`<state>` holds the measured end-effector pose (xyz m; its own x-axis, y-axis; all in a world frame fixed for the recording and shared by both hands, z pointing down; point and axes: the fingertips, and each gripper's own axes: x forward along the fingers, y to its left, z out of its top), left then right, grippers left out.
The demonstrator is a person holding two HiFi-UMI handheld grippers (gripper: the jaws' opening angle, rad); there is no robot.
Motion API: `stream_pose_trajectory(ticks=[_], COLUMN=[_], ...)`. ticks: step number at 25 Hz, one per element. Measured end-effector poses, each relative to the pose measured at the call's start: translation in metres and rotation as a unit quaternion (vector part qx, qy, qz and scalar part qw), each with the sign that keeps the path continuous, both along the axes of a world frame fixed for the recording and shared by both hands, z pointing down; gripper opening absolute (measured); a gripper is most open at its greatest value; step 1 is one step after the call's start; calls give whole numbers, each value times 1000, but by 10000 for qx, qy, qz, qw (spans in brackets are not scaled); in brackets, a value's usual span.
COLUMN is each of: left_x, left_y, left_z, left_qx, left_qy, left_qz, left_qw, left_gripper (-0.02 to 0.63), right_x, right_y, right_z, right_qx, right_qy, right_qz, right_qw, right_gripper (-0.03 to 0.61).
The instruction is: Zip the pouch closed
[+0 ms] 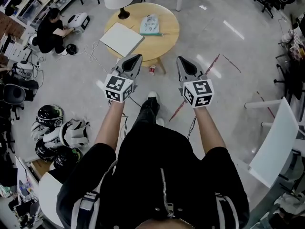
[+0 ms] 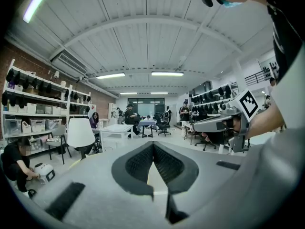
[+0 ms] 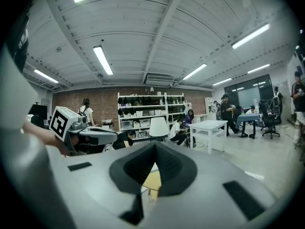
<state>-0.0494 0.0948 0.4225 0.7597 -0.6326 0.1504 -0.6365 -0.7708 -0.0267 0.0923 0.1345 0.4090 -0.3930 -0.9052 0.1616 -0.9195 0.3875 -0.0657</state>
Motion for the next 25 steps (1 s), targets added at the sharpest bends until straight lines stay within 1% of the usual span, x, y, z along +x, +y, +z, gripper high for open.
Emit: stream_pose_trajectory(ticks=[6,18,22,25], left_x=[7,11,9,8], left_y=[-43,-180,-217,-238], left_z=[7,22,26,31], left_qx=[-43,-143,-155,-216], left_qy=[70,44,40,55], left_qz=[50,194,318,322], left_qw=[10000,9997,9994,9992], left_gripper=[0,0,0,0], right_x=[0,-6,-12,-12], right_y=[-41,-182,-218,-236], right_z=[8,15,18,27], right_qx=[-75,-203,-227,-318], right_qy=[58,236,318,342], right_qz=[-25,-72,-35,-15], right_qw=[10000,9995,9992,9989], right_gripper=[5,5,5,5])
